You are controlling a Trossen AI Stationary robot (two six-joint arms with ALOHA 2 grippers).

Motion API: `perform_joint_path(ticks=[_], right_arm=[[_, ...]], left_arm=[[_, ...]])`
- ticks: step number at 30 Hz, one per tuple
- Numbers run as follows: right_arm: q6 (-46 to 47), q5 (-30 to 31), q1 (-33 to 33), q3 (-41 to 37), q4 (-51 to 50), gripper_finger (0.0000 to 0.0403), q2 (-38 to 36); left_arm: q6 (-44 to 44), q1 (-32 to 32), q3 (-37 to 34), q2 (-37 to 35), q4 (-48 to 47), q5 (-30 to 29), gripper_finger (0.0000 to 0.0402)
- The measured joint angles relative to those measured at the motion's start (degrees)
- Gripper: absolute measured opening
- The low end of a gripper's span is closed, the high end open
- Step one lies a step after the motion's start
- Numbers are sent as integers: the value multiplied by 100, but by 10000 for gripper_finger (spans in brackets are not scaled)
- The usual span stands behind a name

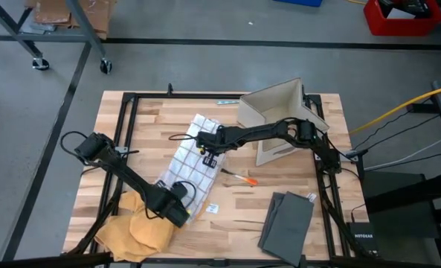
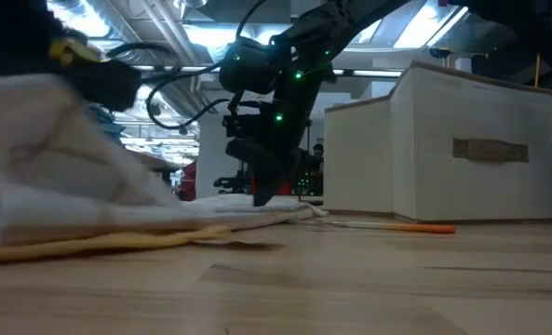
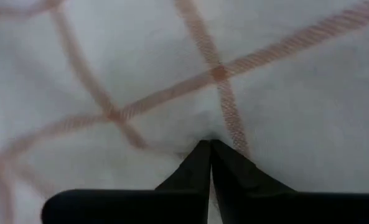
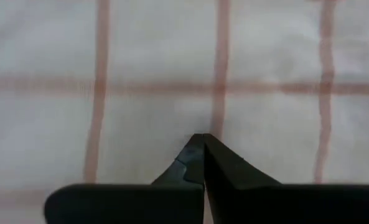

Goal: Fold towel
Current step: Fold the white kitchen towel

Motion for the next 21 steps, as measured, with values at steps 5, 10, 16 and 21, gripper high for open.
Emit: perform_joint_path(ticks=[5, 10, 16, 21], right_arm=[[363, -621, -219, 4, 672, 11, 101], [747, -1218, -369, 4, 1157, 13, 211], [860, -1501, -408, 2, 1487, 14, 234], [627, -1990, -408, 110, 1794, 14, 234]], left_arm=[[841, 67, -1, 72, 1321, 31, 4], [1501, 203, -7, 85, 2092, 65, 4], [2108, 457, -7, 85, 2417, 62, 1], [2196, 649, -1, 67, 2346, 67, 4]])
